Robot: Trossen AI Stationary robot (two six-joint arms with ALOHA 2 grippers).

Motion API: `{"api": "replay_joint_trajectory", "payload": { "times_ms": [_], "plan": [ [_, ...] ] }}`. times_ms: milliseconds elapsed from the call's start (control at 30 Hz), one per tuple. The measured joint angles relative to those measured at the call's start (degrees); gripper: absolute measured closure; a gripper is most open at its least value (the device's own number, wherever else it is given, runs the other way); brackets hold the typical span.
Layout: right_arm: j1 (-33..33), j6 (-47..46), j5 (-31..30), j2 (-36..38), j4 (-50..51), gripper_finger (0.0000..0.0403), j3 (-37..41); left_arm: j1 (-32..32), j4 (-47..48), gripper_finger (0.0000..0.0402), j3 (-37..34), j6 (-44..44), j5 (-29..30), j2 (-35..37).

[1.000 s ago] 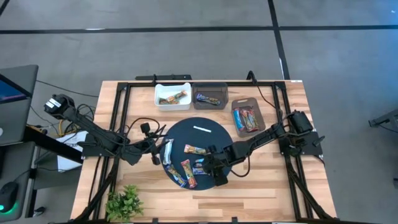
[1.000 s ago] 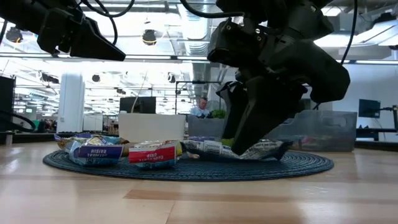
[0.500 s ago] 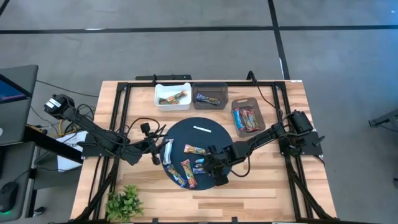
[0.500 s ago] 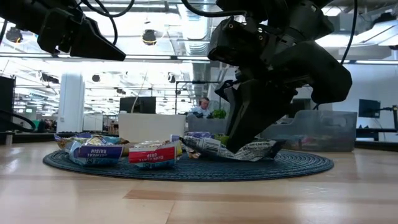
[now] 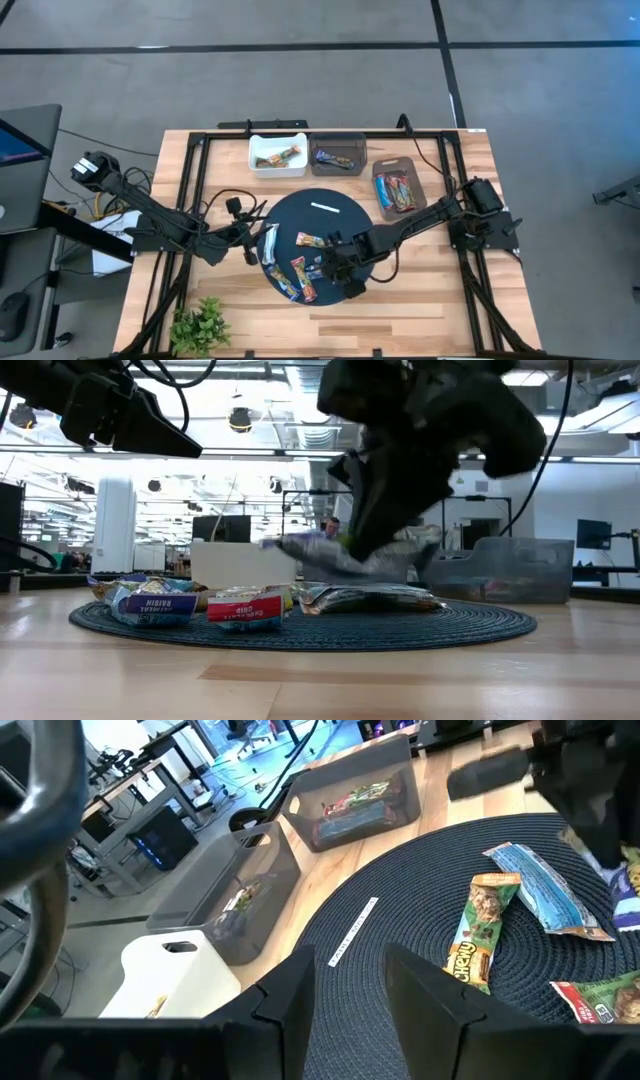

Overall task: Pick and place Granola Bars by type
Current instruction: Put the blue granola bar into the top black bin

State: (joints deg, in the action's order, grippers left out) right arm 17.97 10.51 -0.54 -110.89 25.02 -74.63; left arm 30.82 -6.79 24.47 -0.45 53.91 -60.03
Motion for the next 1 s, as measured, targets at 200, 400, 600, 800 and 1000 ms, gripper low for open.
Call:
{"api": "replay_joint_trajectory", "payload": {
  "times_ms": [200,400,600,800,1000],
  "plan": [
    [-1.4,3.9,-12.0,0.0,10.8,0.0391,-7.8,0.0,0.0,0.0283,0.0,0.0,0.0,0.0],
    [-5.7,6.0,-25.4,0.0,17.3,0.0385,-12.4,0.0,0.0,0.0283,0.0,0.0,0.0,0.0],
    [-14.0,7.5,-34.3,0.0,19.1,0.0387,-12.9,0.0,0.0,0.0283,0.0,0.0,0.0,0.0],
    [-23.5,10.6,-34.4,0.0,17.3,0.0385,-12.9,0.0,0.0,0.0283,0.0,0.1,0.0,0.0],
    [-31.1,11.1,-31.3,0.0,14.9,0.0382,-12.9,0.0,0.1,0.0283,0.0,0.5,0.0,0.0]
  ]
}}
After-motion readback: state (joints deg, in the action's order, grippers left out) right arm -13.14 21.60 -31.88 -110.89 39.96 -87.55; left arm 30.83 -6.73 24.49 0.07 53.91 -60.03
